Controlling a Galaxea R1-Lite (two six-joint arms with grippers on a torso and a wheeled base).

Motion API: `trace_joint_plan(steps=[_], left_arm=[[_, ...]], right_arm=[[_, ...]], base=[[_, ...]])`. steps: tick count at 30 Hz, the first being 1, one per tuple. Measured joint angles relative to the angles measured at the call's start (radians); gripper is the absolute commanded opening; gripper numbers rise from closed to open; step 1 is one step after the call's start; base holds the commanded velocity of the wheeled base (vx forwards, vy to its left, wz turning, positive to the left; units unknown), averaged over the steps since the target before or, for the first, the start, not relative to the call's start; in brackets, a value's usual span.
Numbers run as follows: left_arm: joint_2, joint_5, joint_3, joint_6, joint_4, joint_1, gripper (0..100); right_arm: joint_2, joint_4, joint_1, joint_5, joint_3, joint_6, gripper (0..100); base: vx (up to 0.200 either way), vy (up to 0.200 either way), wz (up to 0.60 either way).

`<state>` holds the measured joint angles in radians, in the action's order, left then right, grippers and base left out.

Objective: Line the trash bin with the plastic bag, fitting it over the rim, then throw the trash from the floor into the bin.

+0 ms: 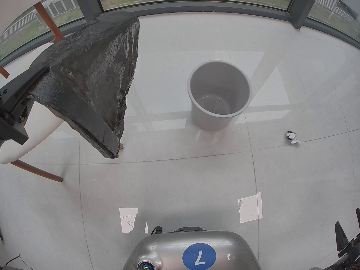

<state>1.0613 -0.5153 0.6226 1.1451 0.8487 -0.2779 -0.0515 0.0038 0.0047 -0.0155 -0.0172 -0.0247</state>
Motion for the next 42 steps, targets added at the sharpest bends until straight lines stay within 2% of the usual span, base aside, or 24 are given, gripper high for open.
trace_joint_plan(steps=[11,21,42], left_arm=[[0.079,-0.001,0.015,-0.034,0.017,-0.014,0],[0.109,-0.095,0.005,-0.033,0.015,-0.034,0],[0.143,-0.094,0.004,-0.036,0.019,-0.035,0]], right_arm=[[-0.005,-0.001,0.0,0.0,0.0,0.0,100],[-0.013,-0.001,0.0,0.0,0.0,0.0,100],[-0.02,-0.001,0.001,0.0,0.0,0.0,100]], base=[[0.0,0.0,0.0],[0.0,0.0,0.0],[0.2,-0.2,0.0]])
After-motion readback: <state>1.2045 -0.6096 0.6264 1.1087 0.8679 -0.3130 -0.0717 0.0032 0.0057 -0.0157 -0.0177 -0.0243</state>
